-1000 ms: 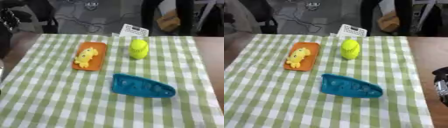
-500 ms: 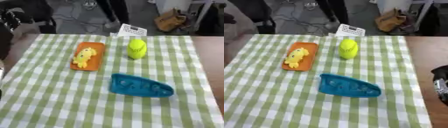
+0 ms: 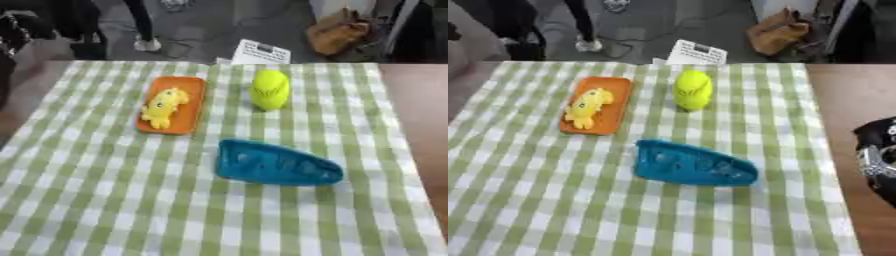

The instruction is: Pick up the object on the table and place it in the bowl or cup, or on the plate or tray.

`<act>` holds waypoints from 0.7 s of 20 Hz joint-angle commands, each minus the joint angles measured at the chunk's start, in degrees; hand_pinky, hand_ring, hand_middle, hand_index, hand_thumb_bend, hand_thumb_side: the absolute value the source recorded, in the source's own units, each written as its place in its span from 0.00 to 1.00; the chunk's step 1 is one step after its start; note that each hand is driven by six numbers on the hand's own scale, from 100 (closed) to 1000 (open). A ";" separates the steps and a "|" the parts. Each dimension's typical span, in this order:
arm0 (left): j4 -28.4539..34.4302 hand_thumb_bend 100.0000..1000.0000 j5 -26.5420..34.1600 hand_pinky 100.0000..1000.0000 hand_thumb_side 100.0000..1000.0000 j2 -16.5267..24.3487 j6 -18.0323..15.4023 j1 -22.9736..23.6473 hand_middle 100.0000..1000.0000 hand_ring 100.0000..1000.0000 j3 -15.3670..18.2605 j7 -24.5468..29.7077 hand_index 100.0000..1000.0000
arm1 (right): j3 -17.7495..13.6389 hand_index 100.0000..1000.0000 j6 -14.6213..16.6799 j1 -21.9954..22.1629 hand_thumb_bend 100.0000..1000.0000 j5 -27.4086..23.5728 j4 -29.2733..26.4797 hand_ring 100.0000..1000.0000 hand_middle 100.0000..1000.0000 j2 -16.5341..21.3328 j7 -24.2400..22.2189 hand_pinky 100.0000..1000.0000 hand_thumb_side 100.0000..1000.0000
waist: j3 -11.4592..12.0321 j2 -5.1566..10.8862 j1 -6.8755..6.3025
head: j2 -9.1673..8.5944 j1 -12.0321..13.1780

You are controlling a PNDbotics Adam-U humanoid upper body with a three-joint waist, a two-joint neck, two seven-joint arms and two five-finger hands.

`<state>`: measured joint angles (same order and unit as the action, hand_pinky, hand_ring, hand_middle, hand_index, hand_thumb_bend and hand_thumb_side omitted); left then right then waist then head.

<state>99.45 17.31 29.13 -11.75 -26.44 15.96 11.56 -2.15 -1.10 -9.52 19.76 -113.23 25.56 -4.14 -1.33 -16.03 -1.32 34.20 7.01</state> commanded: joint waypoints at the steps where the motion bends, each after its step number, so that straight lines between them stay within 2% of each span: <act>1: 1.24 0.04 0.10 0.65 0.88 1.18 -0.08 -0.71 0.65 0.60 -0.01 0.42 0.72 | -0.58 0.59 0.18 -0.10 0.00 0.40 -1.36 0.49 0.60 1.18 0.02 0.31 0.56 | 0.08 -0.05 0.80 | 0.23 -0.09; 4: 1.27 0.03 0.12 0.65 0.88 1.24 -0.15 -0.71 0.62 0.59 -0.17 0.52 0.72 | -0.52 0.60 0.24 -0.12 0.00 0.39 -1.36 0.50 0.60 1.29 -0.08 0.31 0.56 | 0.19 0.19 0.82 | 0.37 -0.10; 14: 1.56 0.03 0.39 0.65 0.87 1.16 -0.50 -0.32 0.64 0.59 -0.53 1.31 0.72 | -0.48 0.61 0.37 -0.15 0.00 0.36 -1.36 0.50 0.60 1.57 -0.26 0.31 0.55 | -0.01 0.52 0.77 | 0.34 -0.43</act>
<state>99.68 17.37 29.13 -12.15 -26.41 15.37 12.63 -2.13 -0.86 -9.33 19.83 -113.23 25.57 -4.38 -1.31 -16.03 -1.32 34.64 6.85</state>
